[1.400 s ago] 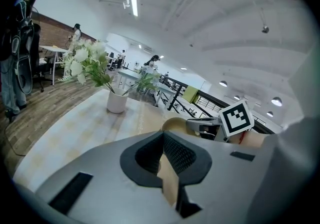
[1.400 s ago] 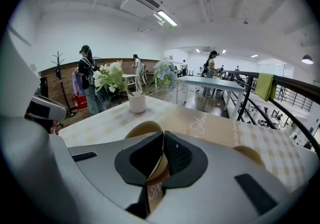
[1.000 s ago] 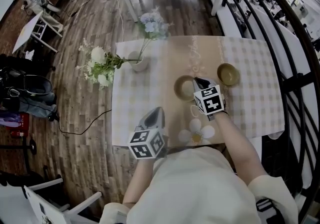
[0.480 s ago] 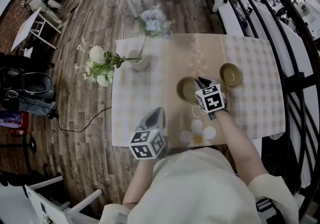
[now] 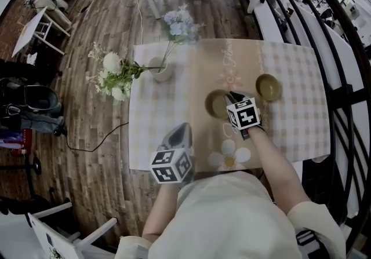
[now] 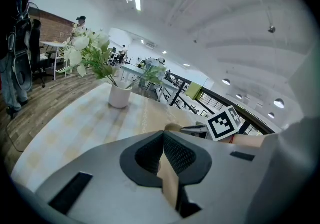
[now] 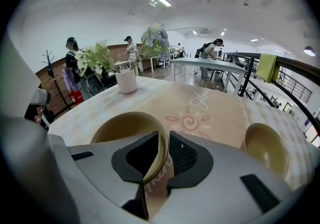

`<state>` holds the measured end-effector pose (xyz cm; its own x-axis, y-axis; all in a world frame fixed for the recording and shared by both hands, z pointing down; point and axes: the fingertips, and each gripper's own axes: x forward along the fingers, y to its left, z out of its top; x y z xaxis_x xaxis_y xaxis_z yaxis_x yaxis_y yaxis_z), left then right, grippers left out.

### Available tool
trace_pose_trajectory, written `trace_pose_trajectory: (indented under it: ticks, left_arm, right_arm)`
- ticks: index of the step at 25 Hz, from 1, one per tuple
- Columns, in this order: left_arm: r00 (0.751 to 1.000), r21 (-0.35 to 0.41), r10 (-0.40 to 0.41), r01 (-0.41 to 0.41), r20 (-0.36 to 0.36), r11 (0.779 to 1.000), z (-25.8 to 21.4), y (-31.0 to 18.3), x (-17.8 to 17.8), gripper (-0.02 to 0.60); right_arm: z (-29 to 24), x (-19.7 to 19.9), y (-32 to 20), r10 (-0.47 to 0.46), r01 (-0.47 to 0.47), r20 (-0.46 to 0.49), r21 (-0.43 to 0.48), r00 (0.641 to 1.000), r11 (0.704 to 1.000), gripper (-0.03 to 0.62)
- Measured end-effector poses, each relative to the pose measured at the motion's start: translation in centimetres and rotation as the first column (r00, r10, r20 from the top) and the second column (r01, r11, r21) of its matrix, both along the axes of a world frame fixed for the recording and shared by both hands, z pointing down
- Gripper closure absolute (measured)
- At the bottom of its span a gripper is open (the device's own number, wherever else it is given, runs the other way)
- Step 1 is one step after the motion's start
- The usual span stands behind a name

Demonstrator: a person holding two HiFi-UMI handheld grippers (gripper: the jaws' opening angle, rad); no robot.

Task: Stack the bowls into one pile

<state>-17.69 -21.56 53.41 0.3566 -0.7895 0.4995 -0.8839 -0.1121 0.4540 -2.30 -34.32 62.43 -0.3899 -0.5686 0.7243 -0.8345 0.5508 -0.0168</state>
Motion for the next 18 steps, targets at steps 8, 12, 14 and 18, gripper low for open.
trace_pose_trajectory:
  ticks: [8,12,14,18]
  left_arm:
    - [1.0,-0.004,0.019,-0.019,0.002,1.0,0.2,-0.4,0.4,0.577]
    - [0.999,0.003,0.039,-0.039,0.003,0.999,-0.2,-0.6,0.9,0.577]
    - [0.999,0.007,0.048,-0.048,0.003,0.999,-0.4,-0.8,1.2,0.577]
    - [0.997,0.014,0.071,-0.071,0.003,0.997,-0.7,-0.9,2.4,0.577]
  right_arm:
    - [-1.0,0.1,0.6,-0.008,0.008,0.004,0.018,1.0,1.0,0.571]
    - [-2.6,0.2,0.9,0.004,-0.006,0.038,0.045,0.999,0.999,0.576]
    - [-3.5,0.4,0.9,0.015,-0.018,0.055,0.06,0.998,0.998,0.579]
    - [-4.9,1.6,0.9,0.026,-0.03,0.053,0.095,0.998,0.995,0.58]
